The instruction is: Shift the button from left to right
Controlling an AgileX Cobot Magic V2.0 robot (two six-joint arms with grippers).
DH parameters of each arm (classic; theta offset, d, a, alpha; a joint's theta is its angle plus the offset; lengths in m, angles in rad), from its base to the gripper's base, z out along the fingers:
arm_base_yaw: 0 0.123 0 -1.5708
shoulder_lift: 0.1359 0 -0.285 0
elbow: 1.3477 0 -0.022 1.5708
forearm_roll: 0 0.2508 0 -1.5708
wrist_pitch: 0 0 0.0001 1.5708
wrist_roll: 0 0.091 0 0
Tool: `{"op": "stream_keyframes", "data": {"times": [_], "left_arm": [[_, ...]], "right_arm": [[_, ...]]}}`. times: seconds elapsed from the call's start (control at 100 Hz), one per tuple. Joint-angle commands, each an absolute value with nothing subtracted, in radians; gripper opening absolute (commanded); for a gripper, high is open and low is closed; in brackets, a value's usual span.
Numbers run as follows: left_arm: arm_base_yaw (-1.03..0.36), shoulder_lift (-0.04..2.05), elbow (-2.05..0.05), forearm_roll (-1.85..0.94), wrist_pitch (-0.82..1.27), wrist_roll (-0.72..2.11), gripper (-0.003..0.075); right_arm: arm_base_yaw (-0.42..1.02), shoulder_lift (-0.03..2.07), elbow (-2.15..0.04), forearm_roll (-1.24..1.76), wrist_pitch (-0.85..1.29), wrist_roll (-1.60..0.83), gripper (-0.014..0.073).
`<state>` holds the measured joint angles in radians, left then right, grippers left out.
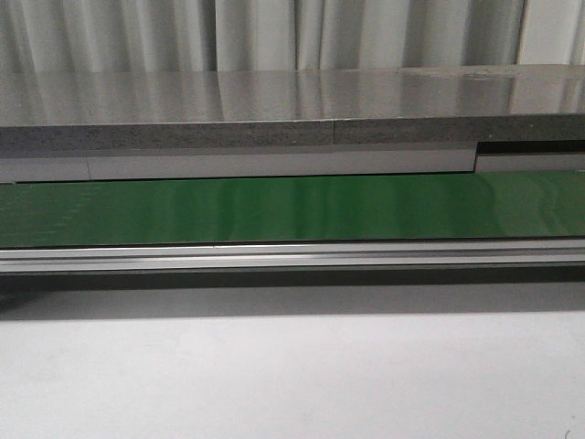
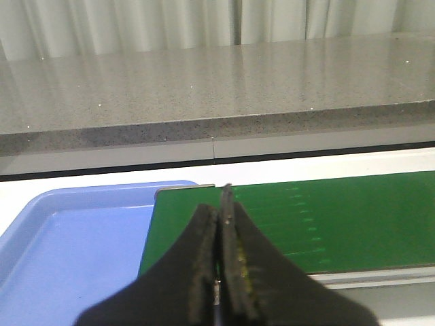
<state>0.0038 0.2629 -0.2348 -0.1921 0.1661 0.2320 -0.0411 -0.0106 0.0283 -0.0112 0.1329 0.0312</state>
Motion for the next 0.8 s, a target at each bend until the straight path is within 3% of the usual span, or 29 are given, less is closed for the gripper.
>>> {"op": "stream_keyframes", "data": {"times": [0.0,0.79], "left_arm": [[-0.003,0.272,-0.264,-0.204,0.083,0.231,-0.002],[-0.003,0.272,-0.264,-0.175,0.081,0.231,-0.002]], "right_arm": [[-0.038,-0.029,0.013,-0.009,0.059,0.031,-0.0068],[-0.038,-0.029,0.013,-0.009,0.059,0.031,-0.0068]]}}
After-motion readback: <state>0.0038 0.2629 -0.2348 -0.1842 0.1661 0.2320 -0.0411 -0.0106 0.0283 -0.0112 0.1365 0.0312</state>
